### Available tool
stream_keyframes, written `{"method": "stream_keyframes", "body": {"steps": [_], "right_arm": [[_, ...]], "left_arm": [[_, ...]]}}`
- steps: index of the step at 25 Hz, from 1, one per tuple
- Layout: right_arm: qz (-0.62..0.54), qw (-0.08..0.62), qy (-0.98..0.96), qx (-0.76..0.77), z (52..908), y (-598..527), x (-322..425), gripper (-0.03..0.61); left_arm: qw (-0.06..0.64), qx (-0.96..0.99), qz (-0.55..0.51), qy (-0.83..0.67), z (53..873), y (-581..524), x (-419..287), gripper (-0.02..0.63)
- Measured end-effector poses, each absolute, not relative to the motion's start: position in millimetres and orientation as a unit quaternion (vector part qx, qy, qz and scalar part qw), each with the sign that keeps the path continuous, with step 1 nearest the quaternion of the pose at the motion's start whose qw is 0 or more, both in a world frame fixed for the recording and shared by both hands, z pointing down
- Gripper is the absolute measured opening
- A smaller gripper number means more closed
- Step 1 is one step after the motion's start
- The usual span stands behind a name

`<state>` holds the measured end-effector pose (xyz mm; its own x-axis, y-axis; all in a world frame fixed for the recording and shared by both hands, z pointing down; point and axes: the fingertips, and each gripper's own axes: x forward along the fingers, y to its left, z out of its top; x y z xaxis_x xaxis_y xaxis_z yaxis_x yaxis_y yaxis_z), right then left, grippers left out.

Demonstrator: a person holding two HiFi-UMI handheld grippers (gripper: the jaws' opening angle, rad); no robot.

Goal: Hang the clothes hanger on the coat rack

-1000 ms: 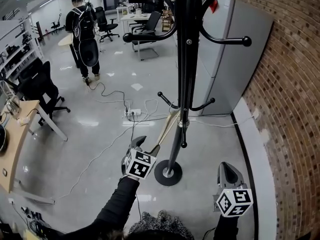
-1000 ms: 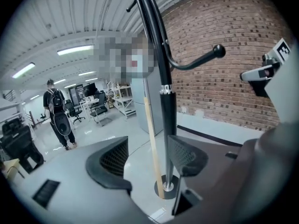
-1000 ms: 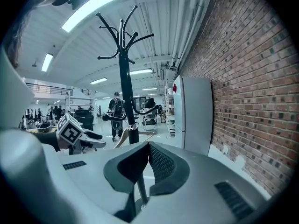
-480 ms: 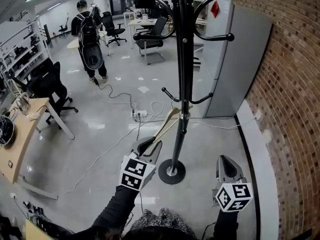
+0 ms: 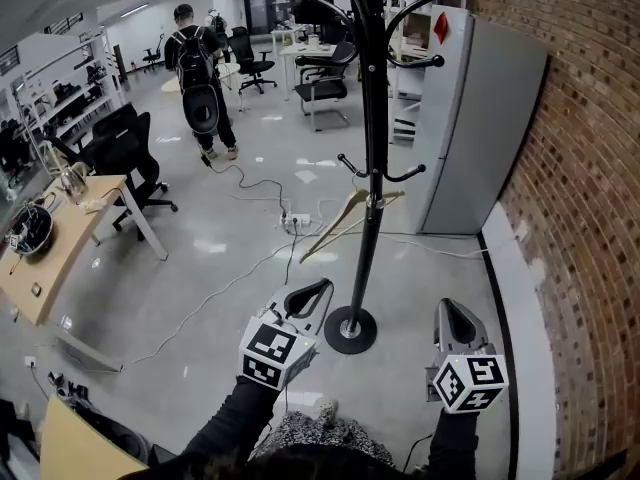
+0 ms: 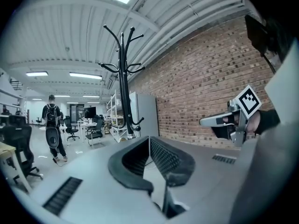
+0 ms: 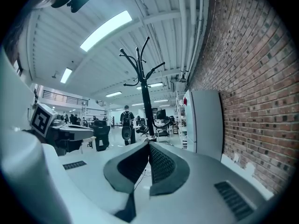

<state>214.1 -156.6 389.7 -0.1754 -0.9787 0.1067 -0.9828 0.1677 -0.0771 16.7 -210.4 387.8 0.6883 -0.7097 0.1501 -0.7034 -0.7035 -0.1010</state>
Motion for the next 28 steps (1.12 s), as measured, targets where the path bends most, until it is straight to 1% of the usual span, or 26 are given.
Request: {"method": "stream_keyframes", "body": {"steps": [6, 12, 18, 28], "right_arm": [[0.062, 0.017, -0.782, 0.619, 392.1, -96.3, 193.1, 0.011], [0.067, 0.017, -0.799, 0.597, 391.9, -66.4, 172.3, 0.009], [0.04, 0.013, -0.805, 0.591, 380.4, -48.2, 149.7, 0.009], [0.016, 0.014, -0.797, 0.604, 363.8, -0.2, 99.8, 0.009]], "left_arm": [[0.008, -0.906, -0.078, 0.415, 388.0, -134.6, -4.4, 0.008], [-0.001, -0.901, -0.062, 0.43, 376.4, -86.6, -14.1, 0.008], [0.01, -0.897, -0.057, 0.437, 375.4, -67.1, -31.9, 0.008], [0.004, -0.891, -0.06, 0.449, 381.2, -35.6, -81.2, 0.008]]}}
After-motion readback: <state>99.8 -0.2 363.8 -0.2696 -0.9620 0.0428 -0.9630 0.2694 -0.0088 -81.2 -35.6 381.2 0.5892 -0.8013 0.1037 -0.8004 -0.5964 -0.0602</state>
